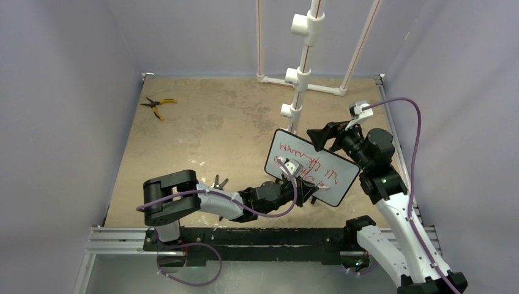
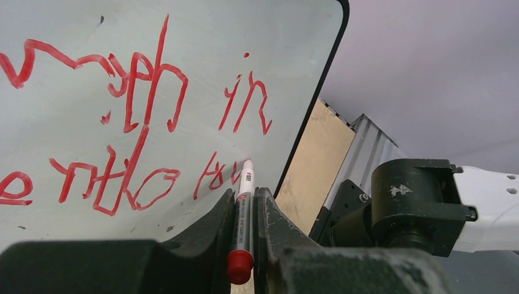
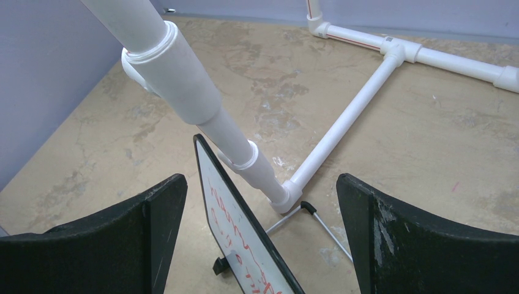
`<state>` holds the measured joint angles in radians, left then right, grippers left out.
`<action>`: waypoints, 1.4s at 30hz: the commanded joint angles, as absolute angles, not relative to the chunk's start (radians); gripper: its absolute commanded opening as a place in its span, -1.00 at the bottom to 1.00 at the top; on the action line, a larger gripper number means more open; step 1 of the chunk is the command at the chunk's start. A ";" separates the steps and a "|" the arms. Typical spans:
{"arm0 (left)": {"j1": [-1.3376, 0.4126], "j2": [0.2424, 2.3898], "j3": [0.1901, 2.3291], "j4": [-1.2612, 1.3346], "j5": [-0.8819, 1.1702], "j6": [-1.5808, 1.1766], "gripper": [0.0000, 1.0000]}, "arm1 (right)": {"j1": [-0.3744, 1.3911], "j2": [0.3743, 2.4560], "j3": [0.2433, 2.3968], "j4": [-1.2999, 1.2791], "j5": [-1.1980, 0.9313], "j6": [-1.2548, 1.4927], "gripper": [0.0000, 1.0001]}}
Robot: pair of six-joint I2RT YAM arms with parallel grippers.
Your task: Write a sentence on the whiteboard
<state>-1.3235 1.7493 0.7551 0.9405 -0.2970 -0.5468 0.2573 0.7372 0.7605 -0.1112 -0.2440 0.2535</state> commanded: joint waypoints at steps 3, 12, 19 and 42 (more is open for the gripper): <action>-1.325 1.742 0.776 0.968 -0.318 -0.527 -1.00 | 0.262 0.726 0.753 -0.089 -0.225 0.250 0.89; -1.327 1.737 0.727 0.970 -0.323 -0.556 -1.00 | 0.262 0.725 0.754 -0.090 -0.225 0.250 0.89; -1.335 1.745 0.718 0.973 -0.320 -0.564 -1.00 | 0.262 0.725 0.754 -0.088 -0.225 0.250 0.89; -1.365 1.739 0.776 0.967 -0.291 -0.526 -1.00 | 0.261 0.724 0.755 -0.089 -0.225 0.250 0.89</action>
<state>-1.3415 1.7638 0.7242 0.9401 -0.2962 -0.5560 0.2573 0.7372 0.7605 -0.1112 -0.2440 0.2535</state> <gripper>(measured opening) 0.108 0.944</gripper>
